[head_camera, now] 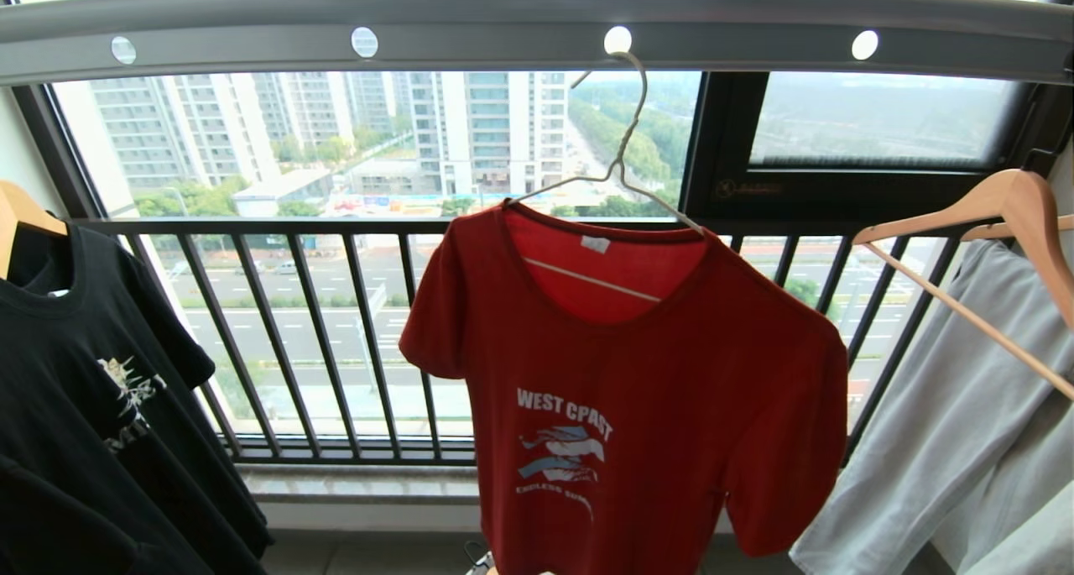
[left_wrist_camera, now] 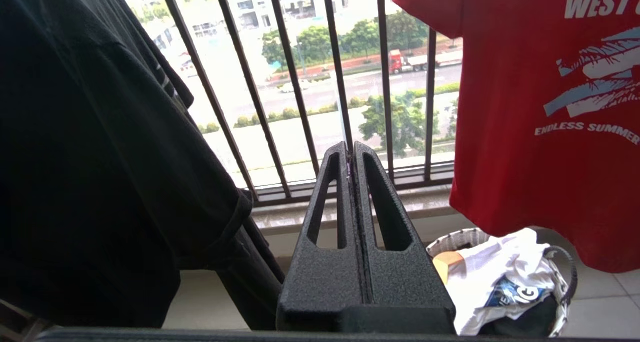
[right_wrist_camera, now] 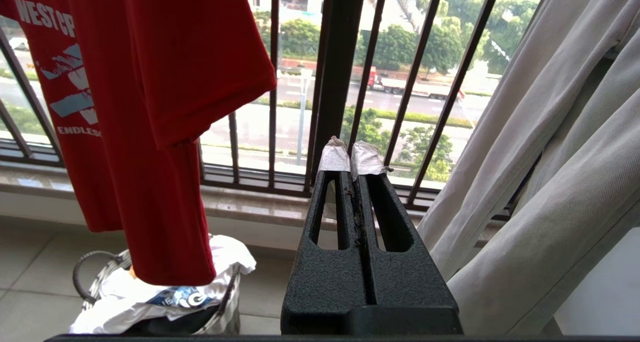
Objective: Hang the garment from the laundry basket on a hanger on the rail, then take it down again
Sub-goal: Take the clothes off the clothes rack
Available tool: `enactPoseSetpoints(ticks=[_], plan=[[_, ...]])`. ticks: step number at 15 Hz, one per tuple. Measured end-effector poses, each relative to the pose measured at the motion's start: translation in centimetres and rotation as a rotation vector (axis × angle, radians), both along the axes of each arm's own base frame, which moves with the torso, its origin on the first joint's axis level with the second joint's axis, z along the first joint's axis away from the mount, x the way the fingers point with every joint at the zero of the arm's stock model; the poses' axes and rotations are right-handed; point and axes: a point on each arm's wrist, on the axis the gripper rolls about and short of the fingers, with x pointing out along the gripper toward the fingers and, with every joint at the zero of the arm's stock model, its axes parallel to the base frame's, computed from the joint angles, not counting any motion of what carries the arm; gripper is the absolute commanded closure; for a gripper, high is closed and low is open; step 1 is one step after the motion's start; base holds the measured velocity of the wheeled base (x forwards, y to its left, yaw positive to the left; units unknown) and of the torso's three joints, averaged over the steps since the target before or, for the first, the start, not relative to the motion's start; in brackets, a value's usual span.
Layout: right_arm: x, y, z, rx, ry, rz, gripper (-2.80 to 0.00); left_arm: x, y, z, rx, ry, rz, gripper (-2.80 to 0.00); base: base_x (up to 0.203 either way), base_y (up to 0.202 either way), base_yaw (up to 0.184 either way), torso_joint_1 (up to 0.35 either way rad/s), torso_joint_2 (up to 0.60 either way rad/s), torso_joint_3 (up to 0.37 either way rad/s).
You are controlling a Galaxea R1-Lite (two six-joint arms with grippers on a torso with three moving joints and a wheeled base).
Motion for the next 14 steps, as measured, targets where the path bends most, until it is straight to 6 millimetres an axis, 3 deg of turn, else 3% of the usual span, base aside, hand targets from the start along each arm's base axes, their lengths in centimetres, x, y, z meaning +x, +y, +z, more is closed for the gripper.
enactPoseSetpoints(ticks=[14], plan=[[0.01,-0.01,-0.04,0.009,0.002,-0.003,0.0,-0.03,-0.04,-0.61,-0.114,0.067,-0.02,0.0,0.0,0.0,0.0,0.0,0.0,0.0]])
